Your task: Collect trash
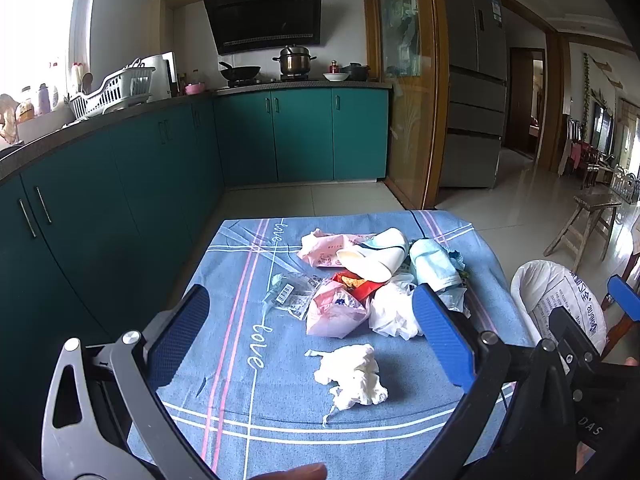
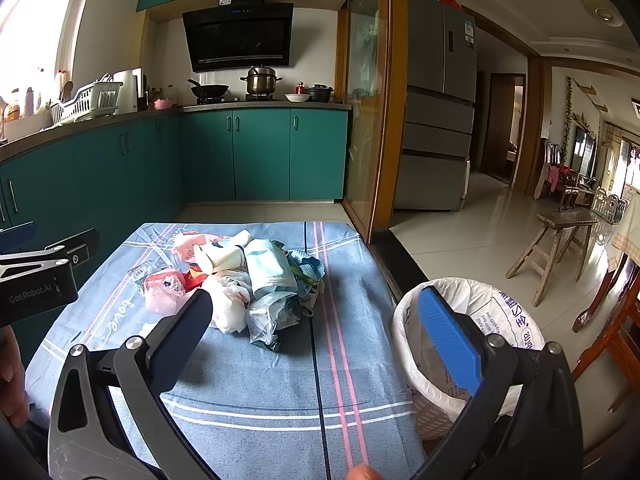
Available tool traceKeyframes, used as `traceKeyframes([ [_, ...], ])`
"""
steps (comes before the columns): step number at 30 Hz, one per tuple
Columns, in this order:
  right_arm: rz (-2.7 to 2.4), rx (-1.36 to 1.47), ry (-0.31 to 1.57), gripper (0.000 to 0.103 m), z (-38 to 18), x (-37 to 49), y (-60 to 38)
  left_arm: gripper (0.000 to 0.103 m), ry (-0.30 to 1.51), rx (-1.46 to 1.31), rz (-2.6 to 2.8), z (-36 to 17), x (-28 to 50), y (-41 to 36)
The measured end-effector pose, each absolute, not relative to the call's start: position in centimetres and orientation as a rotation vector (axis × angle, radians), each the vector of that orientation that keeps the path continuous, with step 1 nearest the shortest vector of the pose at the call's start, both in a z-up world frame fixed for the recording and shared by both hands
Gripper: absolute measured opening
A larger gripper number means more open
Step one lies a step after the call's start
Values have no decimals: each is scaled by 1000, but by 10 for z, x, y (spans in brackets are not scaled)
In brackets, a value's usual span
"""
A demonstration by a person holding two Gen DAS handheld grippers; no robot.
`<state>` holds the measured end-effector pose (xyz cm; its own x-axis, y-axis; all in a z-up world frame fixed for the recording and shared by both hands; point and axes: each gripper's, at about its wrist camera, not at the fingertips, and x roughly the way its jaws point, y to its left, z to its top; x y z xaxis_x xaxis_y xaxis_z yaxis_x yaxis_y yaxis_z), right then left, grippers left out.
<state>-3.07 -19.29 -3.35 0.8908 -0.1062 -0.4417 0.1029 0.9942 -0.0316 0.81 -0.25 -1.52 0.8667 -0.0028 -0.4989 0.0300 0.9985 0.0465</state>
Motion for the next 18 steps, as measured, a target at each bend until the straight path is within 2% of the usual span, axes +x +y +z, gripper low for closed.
traceKeyframes([
  [18, -101, -21, 449, 101, -31, -31, -188, 101, 528, 53, -17, -15, 9, -3],
])
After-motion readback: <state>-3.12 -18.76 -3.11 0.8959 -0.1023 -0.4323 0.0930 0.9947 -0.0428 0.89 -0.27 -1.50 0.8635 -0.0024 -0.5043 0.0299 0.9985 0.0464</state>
